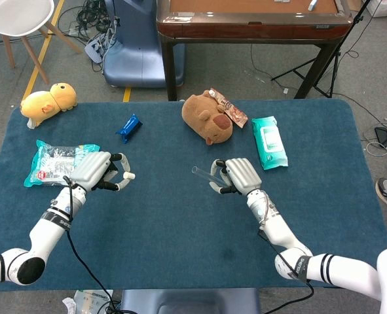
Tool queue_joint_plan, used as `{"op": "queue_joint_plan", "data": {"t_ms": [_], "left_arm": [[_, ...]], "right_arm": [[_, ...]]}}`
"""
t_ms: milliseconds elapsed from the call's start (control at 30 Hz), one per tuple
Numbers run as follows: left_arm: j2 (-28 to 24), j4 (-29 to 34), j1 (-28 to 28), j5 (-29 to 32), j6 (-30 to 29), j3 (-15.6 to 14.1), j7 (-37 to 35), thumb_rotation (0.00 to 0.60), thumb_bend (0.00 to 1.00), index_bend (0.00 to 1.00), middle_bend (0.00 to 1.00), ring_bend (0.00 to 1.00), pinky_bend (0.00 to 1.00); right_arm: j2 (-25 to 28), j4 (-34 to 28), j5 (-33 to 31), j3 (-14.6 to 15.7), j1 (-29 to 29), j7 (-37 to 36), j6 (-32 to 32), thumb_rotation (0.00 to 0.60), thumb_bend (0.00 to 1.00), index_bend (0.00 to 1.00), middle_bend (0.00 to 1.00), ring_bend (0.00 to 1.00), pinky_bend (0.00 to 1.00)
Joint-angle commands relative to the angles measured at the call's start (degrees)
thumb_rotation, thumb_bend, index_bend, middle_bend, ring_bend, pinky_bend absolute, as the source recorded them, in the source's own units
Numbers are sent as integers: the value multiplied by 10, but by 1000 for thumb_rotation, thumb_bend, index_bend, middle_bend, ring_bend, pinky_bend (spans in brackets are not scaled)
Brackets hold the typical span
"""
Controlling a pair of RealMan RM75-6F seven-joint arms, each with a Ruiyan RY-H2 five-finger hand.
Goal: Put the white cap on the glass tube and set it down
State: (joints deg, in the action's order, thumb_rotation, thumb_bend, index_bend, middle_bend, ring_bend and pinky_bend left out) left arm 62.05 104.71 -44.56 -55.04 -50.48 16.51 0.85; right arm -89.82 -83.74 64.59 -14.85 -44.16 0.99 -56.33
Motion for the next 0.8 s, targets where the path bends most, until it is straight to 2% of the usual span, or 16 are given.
{"op": "queue_joint_plan", "data": {"t_ms": [33,167,367,800], "left_arm": [[-11,13,5,2,2,11,-20,600,301,550,1000,1000,1000],[-12,23,5,6,2,18,-37,600,311,552,1000,1000,1000],[-1,24,-10,12,-1,16,-14,600,311,551,1000,1000,1000],[18,35,-48,53,-6,18,37,600,311,551,1000,1000,1000]], "right_arm": [[-37,43,44,-1,0,-46,-15,600,576,619,897,966,958],[-61,73,67,-4,-9,-83,-12,600,571,619,897,966,958],[-95,107,100,-3,-20,-110,-26,600,570,619,897,966,958],[-118,119,112,-9,-41,-94,-16,600,570,622,898,966,958]]}}
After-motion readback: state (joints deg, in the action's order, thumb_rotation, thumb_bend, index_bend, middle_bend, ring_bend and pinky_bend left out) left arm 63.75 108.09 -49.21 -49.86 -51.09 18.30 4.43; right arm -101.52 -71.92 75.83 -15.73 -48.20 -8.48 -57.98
